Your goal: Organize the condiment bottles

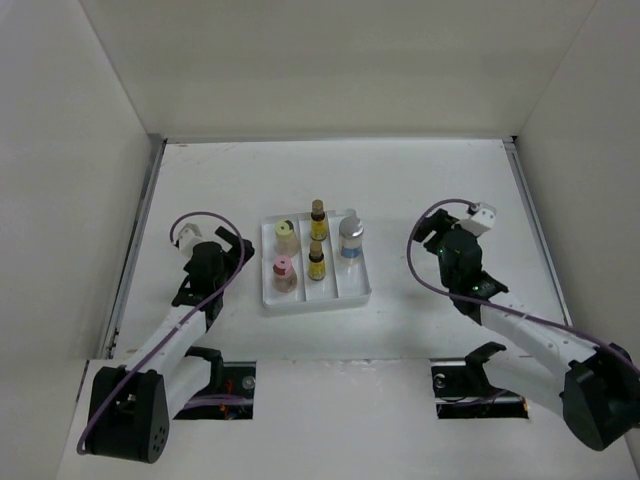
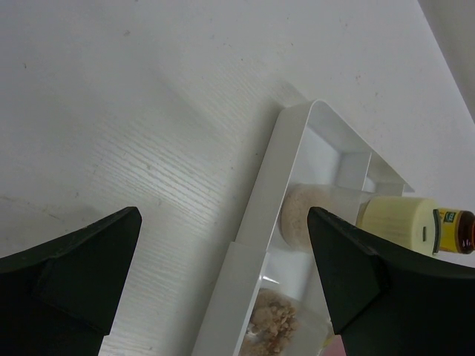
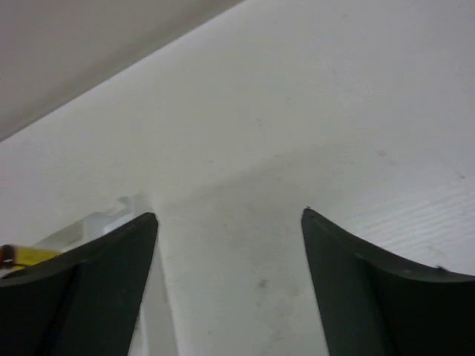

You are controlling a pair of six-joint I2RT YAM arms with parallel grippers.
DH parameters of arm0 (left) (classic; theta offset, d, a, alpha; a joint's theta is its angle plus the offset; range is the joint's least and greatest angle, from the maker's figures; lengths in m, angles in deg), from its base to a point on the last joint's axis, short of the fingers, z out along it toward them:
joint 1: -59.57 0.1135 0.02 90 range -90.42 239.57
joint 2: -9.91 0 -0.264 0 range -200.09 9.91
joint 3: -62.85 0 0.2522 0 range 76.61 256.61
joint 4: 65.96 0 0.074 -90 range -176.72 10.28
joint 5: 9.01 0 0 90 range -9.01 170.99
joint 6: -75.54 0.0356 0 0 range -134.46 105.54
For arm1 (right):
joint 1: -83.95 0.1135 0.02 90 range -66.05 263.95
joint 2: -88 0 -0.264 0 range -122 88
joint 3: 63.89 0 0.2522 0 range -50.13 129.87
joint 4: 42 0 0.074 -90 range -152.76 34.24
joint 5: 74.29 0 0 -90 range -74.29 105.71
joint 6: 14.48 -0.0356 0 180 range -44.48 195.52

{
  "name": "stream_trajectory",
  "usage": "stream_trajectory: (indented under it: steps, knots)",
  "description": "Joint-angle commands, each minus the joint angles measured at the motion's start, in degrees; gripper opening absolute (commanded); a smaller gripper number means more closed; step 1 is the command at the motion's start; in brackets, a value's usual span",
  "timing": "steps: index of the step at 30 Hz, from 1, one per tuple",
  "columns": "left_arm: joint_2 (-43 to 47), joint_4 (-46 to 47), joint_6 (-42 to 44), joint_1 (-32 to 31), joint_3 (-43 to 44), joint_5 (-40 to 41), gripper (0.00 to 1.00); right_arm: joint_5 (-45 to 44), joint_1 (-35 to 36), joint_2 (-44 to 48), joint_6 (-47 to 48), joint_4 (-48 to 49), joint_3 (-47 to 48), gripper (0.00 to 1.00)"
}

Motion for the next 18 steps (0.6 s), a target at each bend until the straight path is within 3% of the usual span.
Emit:
stream_trajectory:
  steps: [1,3,5,11,14,18]
  knots:
    - [0.8,0.6,0.6,0.1,2.5,1.2,1.00,3.5,-4.5,1.8,-6.3,2.1,-1.4,0.70]
    - [1.2,0.0,0.7,0.0,2.8,1.3,1.00,6.8,-6.8,1.6,-6.9,3.0,-2.0,0.26]
    - [1.5,-0.1,1.0,-0.2,2.7,1.7,1.00,9.7,-7.4,0.6,-7.7,2.5,-1.5,0.13]
    - [1.9,-0.1,1.4,-0.5,2.7,1.2,1.00,11.1,-6.9,-1.3,-6.7,3.3,-0.6,0.19]
    - [3.1,0.8,1.4,-1.3,1.9,1.8,1.00,10.7,-5.8,-1.8,-5.1,3.6,-0.3,0.29]
    - [2.5,-0.1,2.9,-1.7,3.1,2.3,1.00,10.7,-4.6,-2.5,-4.3,4.1,0.3,0.48]
